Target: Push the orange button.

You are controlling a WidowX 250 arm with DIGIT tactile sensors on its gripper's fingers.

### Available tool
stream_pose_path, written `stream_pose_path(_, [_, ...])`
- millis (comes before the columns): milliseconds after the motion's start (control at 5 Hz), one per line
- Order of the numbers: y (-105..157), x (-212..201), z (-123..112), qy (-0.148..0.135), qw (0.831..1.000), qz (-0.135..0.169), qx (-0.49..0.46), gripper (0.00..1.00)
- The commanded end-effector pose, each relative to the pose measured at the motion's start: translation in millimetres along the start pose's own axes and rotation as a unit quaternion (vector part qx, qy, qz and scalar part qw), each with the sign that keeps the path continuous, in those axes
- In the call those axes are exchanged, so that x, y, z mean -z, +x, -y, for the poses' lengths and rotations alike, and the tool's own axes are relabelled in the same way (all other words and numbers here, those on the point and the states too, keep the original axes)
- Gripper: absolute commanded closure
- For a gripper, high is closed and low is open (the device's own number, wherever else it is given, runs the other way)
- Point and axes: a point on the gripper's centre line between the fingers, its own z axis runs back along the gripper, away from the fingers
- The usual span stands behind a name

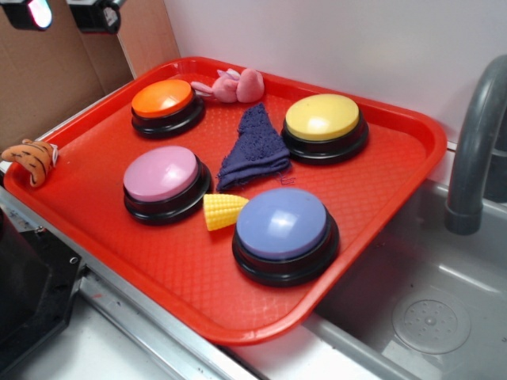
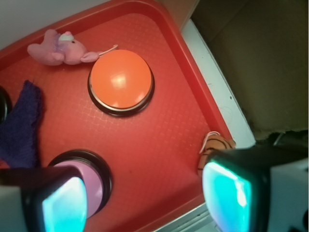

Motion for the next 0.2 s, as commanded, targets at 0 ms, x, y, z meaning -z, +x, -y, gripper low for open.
stream_pose_path(0, [2.7, -27.8, -4.6, -0.024, 0.999, 0.019, 0.013, 0.0])
